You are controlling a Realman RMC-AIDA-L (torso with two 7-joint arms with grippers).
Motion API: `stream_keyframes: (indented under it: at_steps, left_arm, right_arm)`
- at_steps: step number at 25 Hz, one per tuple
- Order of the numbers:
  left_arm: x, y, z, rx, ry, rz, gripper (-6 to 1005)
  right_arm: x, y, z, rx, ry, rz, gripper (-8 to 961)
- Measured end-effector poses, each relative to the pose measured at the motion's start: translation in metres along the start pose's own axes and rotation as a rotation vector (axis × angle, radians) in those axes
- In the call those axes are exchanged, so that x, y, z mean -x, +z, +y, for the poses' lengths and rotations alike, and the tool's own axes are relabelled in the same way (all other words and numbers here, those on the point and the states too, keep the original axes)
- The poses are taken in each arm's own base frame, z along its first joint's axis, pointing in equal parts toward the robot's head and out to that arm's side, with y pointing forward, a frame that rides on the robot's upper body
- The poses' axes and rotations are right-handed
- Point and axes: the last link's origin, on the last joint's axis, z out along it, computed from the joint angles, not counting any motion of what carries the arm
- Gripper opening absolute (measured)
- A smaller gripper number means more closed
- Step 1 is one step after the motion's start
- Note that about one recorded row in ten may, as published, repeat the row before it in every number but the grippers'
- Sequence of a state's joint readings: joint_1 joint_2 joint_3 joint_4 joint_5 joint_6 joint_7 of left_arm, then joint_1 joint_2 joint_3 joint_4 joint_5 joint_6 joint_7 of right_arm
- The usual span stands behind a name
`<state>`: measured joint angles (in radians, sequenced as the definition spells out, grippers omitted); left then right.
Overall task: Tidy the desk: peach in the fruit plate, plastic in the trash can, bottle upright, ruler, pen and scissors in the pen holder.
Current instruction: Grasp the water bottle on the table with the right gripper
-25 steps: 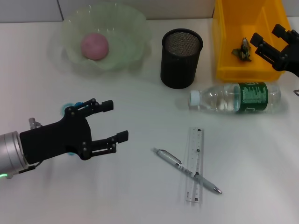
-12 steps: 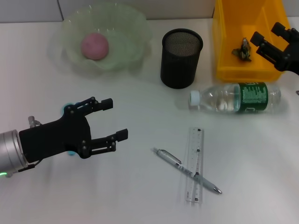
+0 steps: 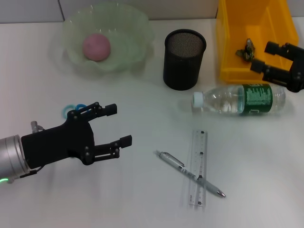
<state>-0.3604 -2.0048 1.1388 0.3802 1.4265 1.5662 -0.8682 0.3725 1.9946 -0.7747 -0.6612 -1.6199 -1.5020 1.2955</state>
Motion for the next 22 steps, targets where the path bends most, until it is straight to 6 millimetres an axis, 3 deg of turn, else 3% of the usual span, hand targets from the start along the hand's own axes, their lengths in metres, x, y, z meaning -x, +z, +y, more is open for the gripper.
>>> stream_keyframes:
  at_steps: [2,6,7,8,12,22]
  left_arm:
    - [0.000,0.000,0.000,0.001,0.000,0.000,844]
    - [0.001,0.001,0.000,-0.002,-0.002,-0.002,844]
    - [0.001,0.001,0.000,-0.002,-0.002,-0.002,844]
    - [0.001,0.002,0.001,-0.002,-0.001,0.001,844]
    - [0.001,0.005,0.001,-0.011,0.008,0.006,844]
    - [0.002,0.012,0.003,-0.027,0.003,0.026,844]
  right_arm:
    - [0.010,0.002,-0.006,0.034,-0.015,0.137,762]
    - [0.028,0.005,-0.012,0.061,-0.026,0.240,762]
    - [0.043,0.008,-0.014,0.088,-0.043,0.320,762]
    - [0.043,0.008,-0.014,0.088,-0.043,0.320,761]
    - [0.075,0.020,-0.019,0.128,-0.097,0.509,761]
    - [0.106,0.053,-0.022,0.136,-0.243,0.827,760]
